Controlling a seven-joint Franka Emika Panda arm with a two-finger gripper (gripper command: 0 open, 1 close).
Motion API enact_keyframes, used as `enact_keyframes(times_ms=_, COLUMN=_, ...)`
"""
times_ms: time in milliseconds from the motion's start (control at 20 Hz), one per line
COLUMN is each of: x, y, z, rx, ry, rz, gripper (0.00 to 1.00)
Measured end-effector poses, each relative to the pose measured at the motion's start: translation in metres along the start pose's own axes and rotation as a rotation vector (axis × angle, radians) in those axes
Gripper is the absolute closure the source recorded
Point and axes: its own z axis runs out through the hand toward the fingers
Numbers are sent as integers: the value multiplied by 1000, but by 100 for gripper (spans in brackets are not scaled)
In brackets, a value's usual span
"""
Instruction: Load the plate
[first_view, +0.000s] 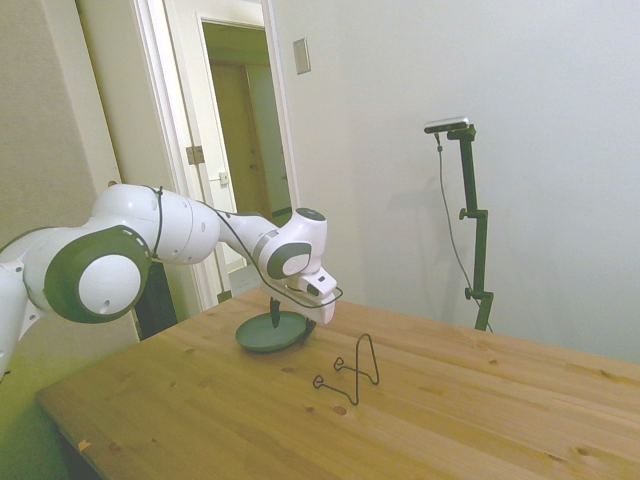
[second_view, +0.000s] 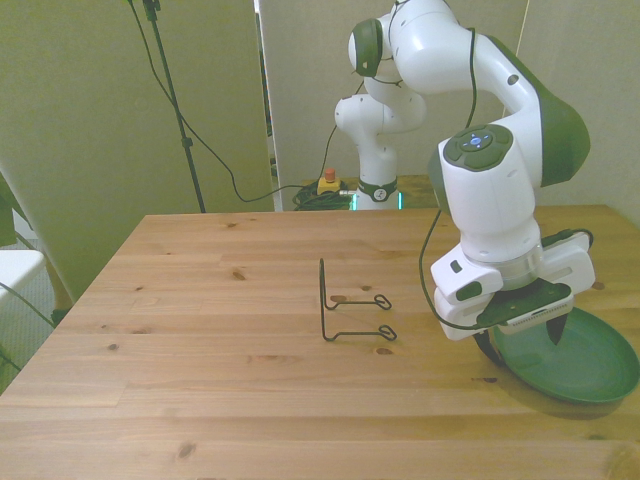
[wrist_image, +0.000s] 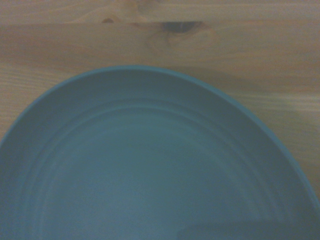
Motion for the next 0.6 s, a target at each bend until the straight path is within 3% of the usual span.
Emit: enact_keyframes(times_ms=600, x=3, y=1, z=3, rx=4, ry=20, rz=26, gripper=100)
